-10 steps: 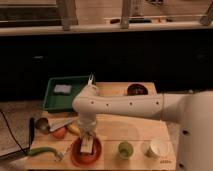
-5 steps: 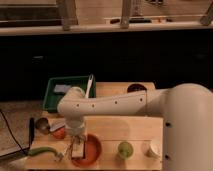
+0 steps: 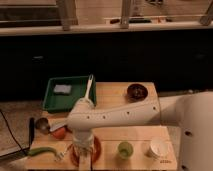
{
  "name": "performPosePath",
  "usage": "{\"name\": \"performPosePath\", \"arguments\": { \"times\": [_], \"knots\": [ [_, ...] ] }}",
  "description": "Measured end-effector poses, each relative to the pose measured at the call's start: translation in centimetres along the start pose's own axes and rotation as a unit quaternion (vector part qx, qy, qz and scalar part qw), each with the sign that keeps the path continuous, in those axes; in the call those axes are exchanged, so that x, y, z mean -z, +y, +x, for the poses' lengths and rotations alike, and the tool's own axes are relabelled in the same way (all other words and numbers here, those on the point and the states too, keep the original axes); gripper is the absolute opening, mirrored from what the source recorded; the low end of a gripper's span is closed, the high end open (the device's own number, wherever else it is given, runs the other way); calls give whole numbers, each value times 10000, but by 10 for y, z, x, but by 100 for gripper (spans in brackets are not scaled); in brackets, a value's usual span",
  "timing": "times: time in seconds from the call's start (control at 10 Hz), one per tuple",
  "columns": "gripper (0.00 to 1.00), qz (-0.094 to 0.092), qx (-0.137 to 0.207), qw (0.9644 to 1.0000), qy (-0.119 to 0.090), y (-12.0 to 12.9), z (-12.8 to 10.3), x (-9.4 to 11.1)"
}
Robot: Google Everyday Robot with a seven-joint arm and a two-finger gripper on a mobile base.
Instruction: Wipe red bowl with eraser
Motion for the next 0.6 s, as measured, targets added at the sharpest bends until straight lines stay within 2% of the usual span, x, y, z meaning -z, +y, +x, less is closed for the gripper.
{"name": "performPosePath", "arguments": {
  "times": [0.1,0.3,0.6],
  "knots": [
    [0,10,-157,9999,32,14,7,3],
    [0,3,-350,9993,124,24,29,13],
    [0,-67,-409,9989,229,18,57,30]
  ]
}}
